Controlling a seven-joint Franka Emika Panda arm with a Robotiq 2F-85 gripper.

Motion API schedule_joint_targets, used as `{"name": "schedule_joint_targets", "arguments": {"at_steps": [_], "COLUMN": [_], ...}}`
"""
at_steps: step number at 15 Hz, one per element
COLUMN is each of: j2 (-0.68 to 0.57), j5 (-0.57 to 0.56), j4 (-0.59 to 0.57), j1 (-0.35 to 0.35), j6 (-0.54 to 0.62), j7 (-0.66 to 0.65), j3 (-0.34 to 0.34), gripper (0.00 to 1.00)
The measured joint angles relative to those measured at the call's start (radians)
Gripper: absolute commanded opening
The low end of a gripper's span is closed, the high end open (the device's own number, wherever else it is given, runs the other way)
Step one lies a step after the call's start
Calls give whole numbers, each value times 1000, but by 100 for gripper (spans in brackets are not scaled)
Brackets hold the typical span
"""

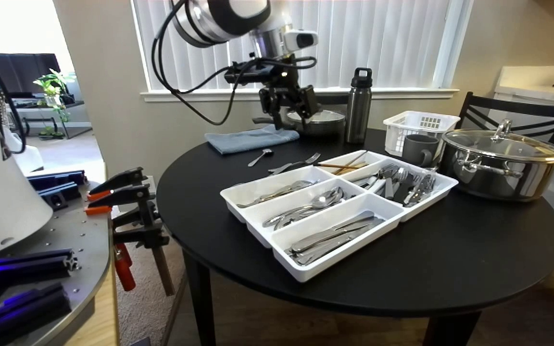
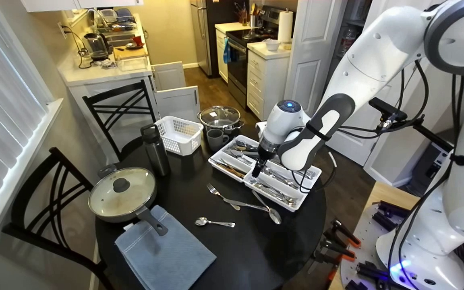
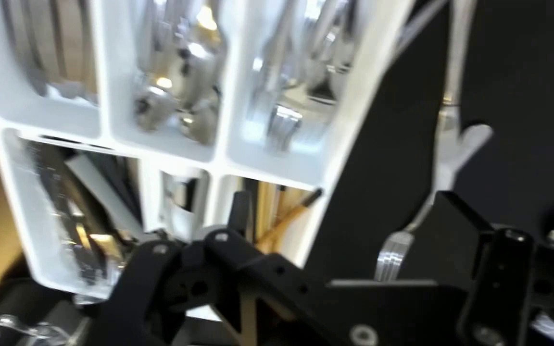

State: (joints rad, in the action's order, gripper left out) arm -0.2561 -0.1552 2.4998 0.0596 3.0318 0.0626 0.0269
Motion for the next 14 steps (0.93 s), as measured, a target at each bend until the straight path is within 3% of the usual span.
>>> {"name": "schedule_joint_targets", "arguments": {"at_steps": [3,5,6,9,14], "j2": [-18,-51,-70,-127,-235], "j5": [198,240,241,188,0], "j4": [7,4,0,-25,-140], "j1": [-56,-107,-121,-104,82], "j6": [-6,-12,-12,-16,-47], "j7": [135,186,201,210,196], "j3": [-244,-374,-408,-395,-169], "gripper": [100,100,100,100,100]}}
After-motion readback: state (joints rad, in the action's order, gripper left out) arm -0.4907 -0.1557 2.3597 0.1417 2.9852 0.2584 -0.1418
